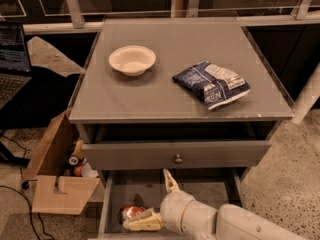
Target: Pick coke can from middle drawer and place on counter
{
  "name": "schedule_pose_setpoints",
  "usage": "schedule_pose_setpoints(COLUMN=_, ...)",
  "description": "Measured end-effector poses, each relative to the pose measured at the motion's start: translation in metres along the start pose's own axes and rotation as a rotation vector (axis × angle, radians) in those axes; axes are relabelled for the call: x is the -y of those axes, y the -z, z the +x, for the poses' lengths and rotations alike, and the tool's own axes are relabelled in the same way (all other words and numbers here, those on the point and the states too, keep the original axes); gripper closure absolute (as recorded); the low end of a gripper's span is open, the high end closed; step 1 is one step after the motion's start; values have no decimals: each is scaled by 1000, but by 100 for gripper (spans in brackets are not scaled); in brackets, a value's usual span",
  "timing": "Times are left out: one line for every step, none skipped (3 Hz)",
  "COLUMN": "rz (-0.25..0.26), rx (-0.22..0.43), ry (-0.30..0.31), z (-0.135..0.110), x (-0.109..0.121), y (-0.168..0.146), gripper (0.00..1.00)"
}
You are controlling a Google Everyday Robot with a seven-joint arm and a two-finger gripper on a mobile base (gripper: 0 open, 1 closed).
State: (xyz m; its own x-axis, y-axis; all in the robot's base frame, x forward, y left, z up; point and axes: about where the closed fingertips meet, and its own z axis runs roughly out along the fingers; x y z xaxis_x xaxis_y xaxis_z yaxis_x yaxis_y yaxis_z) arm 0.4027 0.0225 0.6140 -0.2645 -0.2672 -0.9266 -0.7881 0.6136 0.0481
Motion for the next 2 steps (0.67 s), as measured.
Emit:
schedule_pose_setpoints(rz=8, rx=-8, ry=17, z=13, x=19, y=-20, gripper=0)
schedule_pose_setpoints(rz=4, rx=-4, ry=-18, z=31, x=25, y=-35, gripper=0)
